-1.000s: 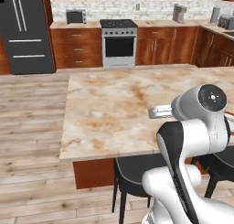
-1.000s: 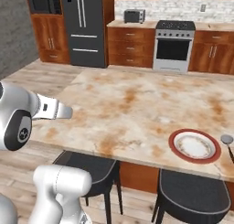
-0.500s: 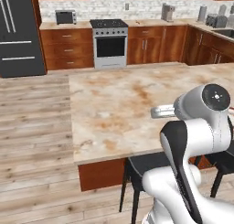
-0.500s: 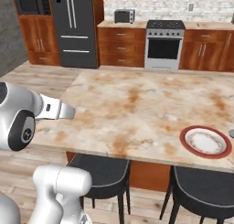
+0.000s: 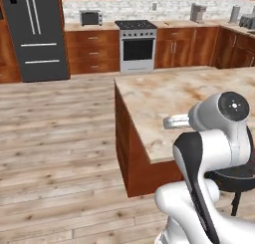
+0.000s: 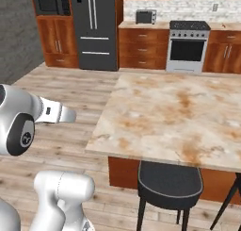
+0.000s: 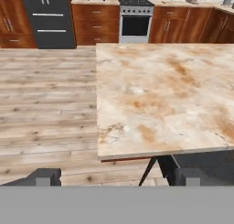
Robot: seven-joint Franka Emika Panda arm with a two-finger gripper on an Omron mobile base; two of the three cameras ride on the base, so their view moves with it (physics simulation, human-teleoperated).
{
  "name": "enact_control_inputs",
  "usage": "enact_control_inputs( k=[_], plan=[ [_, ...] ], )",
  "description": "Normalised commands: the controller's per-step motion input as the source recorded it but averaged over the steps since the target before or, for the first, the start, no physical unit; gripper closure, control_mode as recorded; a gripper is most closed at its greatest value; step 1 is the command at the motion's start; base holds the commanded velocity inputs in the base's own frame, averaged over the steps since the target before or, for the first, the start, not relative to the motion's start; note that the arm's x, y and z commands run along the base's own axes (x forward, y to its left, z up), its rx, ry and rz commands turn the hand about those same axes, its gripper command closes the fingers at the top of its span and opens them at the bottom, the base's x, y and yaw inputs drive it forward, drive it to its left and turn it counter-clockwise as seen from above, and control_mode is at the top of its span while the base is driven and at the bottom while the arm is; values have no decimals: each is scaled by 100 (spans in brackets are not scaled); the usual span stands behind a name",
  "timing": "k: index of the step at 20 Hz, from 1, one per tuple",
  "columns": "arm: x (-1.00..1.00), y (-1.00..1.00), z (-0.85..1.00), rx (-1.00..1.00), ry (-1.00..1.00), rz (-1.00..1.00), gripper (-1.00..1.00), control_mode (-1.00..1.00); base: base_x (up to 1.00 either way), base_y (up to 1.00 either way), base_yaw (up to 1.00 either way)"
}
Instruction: Take the fork and place it on the left side of the plate. Then take the spoon and place it on the right side of the plate. Make sure they're directly next to the plate.
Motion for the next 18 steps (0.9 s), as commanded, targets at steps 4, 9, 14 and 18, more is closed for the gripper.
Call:
enact_control_inputs(
  k=[4,9,14,18],
  plan=[
    [0,0,0,0,0,0,-100,100,31,100,-3],
    [0,0,0,0,0,0,-100,100,71,100,-12],
    [0,0,0,0,0,0,-100,100,100,92,-23],
    [0,0,0,0,0,0,-100,100,100,76,-26]
  ],
)
